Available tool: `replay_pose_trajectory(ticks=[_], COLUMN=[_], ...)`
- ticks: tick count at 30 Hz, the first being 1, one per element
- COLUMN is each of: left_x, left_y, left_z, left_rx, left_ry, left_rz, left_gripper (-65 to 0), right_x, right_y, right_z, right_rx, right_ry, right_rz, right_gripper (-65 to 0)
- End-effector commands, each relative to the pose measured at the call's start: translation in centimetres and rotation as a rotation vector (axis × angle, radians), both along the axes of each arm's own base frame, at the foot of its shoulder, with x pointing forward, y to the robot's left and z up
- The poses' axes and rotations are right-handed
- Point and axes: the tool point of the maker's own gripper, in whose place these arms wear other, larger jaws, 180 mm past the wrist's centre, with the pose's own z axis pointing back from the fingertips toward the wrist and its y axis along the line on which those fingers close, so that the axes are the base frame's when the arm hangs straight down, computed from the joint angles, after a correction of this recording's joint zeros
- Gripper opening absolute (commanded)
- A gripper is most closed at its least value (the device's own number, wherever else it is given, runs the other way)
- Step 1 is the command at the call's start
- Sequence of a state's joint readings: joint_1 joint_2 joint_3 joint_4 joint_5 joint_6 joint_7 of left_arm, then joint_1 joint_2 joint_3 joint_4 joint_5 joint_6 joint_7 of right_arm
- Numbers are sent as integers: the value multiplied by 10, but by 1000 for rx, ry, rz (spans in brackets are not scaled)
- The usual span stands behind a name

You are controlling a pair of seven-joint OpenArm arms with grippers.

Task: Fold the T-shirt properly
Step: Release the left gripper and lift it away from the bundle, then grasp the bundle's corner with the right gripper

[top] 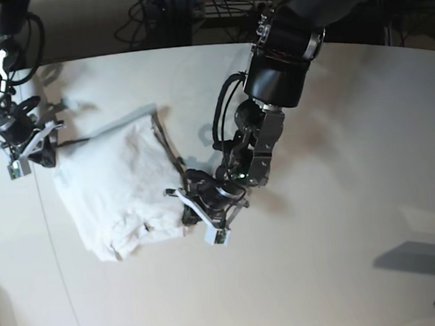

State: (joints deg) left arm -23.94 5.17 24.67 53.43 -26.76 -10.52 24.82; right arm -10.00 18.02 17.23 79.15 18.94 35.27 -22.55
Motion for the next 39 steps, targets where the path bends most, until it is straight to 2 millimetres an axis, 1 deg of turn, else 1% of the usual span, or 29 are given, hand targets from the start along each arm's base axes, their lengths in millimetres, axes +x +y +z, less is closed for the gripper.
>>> replay_pose_trajectory(ticks=[1,4,6,7,9,10,11,13,14,16,17,18,20,22,24,26,27,28,31,33,35,37,38,39], left_x=[20,28,36,38,40,42,43,44,41,32,28,18,-2,-19,-42,-62,-72,-83,-108,-121,-129,-134,-136,-136], left_y=[-4,-1,11,16,21,28,36,45,51,76,87,95,118,131,149,165,174,183,196,202,206,211,211,211], left_z=[29,38,43,44,45,44,45,45,45,38,41,38,29,23,18,16,14,14,12,11,7,4,3,3], left_rx=[-40,-46,-28,-20,-13,-2,4,-6,-16,-7,-5,0,33,55,78,99,110,122,135,142,149,158,159,159], left_ry=[-83,-119,-137,-142,-146,-149,-151,-152,-153,-152,-168,-166,-134,-114,-103,-100,-95,-93,-81,-71,-58,-47,-44,-43], left_rz=[8,21,30,35,39,46,58,84,103,145,161,170,191,200,220,240,251,265,293,308,316,322,319,319], left_gripper=[-650,-650,-650,-650,-650,-650,-650,-650,-650,-650,-650,-650,-650,-650,-650,-650,-650,-650,-650,-650,-650,-650,-650,-650], right_x=[-9,-23,-30,-33,-40,-42,-41,-41,-40,-30,-23,-15,4,20,42,60,68,77,101,105,106,105,104,105], right_y=[0,6,14,14,5,3,-4,-21,-31,-47,-55,-61,-68,-70,-58,-39,-33,-25,4,22,43,61,68,71], right_z=[-2,1,3,6,12,14,19,29,33,47,56,64,83,99,114,120,123,123,116,108,103,96,92,92], right_rx=[-30,-42,-39,-39,-50,-48,-53,-72,-84,-108,-125,-139,-169,-175,-169,-162,-169,-180,-188,-196,-201,-207,-206,-207], right_ry=[30,28,26,19,8,1,-15,-40,-52,-89,-112,-133,-182,-230,-279,-294,-290,-272,-215,-176,-159,-140,-128,-129], right_rz=[19,40,50,46,12,-5,-34,-81,-104,-132,-138,-136,-119,-114,-80,-26,-1,34,127,183,245,302,321,326], right_gripper=[-650,-650,-650,-650,-650,-650,-650,-650,-650,-649,-649,-649,-647,-646,-628,-576,-547,-519,-458,-450,-448,-447,-447,-447])
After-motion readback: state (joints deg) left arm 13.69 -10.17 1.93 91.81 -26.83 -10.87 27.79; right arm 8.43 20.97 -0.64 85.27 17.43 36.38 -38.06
